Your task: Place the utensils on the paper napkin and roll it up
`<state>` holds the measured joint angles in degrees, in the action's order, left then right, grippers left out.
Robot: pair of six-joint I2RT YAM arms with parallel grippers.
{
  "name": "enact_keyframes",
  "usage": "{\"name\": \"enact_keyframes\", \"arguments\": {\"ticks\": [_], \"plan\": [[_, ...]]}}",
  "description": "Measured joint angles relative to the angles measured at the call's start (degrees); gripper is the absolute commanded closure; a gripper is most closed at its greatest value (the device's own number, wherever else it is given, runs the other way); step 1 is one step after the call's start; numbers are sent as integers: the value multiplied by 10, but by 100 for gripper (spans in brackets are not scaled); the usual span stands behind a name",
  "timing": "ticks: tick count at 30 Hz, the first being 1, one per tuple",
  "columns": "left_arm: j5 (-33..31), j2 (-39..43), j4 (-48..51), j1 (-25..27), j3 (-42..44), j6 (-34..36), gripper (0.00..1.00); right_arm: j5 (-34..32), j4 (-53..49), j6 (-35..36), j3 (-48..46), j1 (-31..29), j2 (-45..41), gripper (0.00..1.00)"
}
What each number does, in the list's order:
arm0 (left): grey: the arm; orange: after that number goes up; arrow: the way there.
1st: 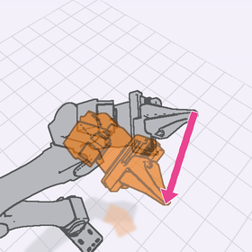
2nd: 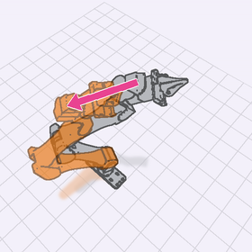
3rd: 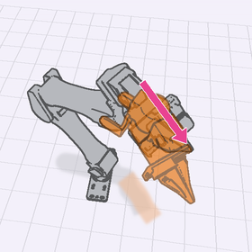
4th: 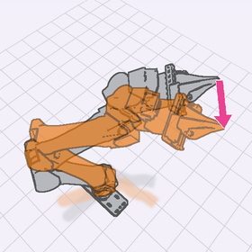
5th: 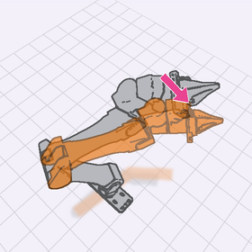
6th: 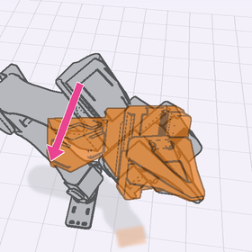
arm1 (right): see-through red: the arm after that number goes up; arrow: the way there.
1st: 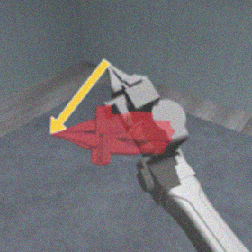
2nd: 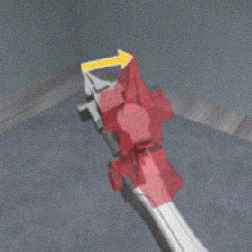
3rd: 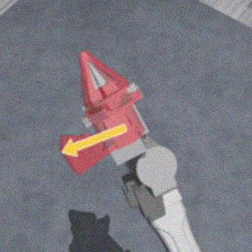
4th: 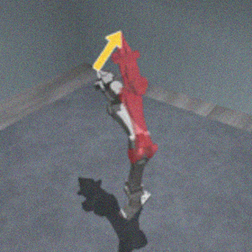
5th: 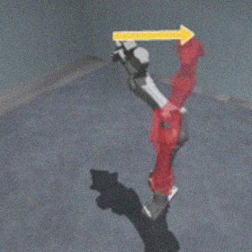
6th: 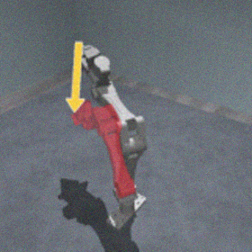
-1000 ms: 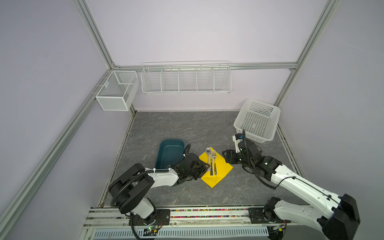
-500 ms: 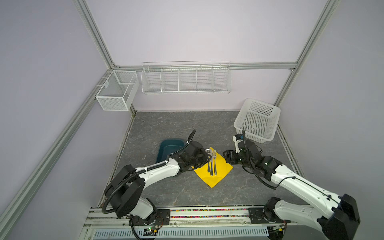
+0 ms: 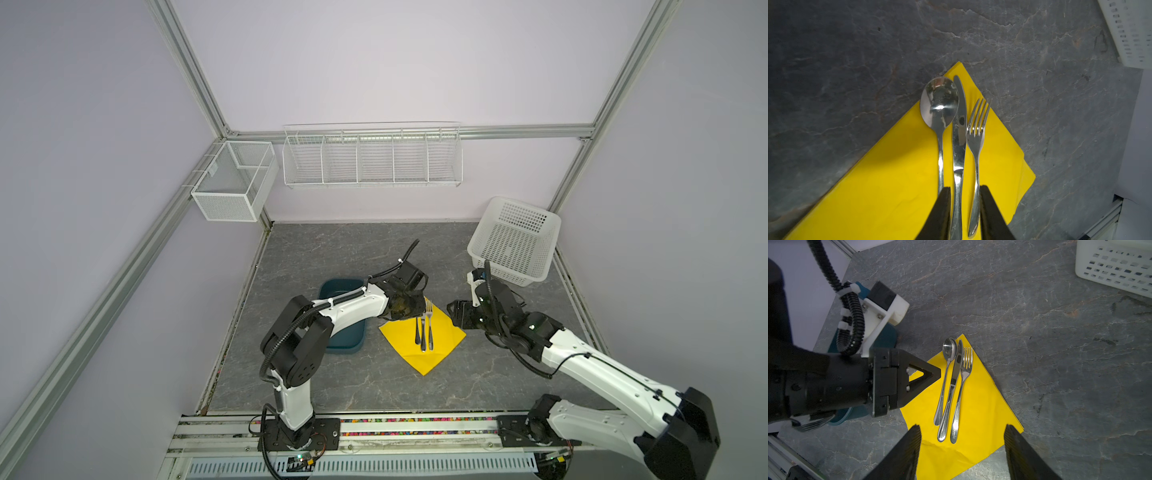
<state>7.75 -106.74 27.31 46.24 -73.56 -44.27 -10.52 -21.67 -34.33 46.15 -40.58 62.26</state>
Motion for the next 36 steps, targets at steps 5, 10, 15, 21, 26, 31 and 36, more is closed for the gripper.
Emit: {"name": "enact_keyframes", "arguments": {"ticks": [5,10,15,21,26,31,36], "plan": [[-1,-32,36,0,-32,27,78,-5,-3,-2,0,0,0,33],[-7,-52,65,0,-47,43,77,-5,-3,-4,0,0,0,33],[-18,-75,87,0,-75,54,78,0,-1,-20,-7,3,0,32],[-29,-91,104,0,-96,64,79,5,-1,-35,-17,11,0,31],[-33,-102,111,0,-103,69,81,5,-2,-38,-19,13,0,29],[-35,-114,118,3,-112,71,82,5,-2,-41,-19,16,0,28],[-35,-118,121,6,-118,74,86,5,-2,-41,-19,16,0,28]]}}
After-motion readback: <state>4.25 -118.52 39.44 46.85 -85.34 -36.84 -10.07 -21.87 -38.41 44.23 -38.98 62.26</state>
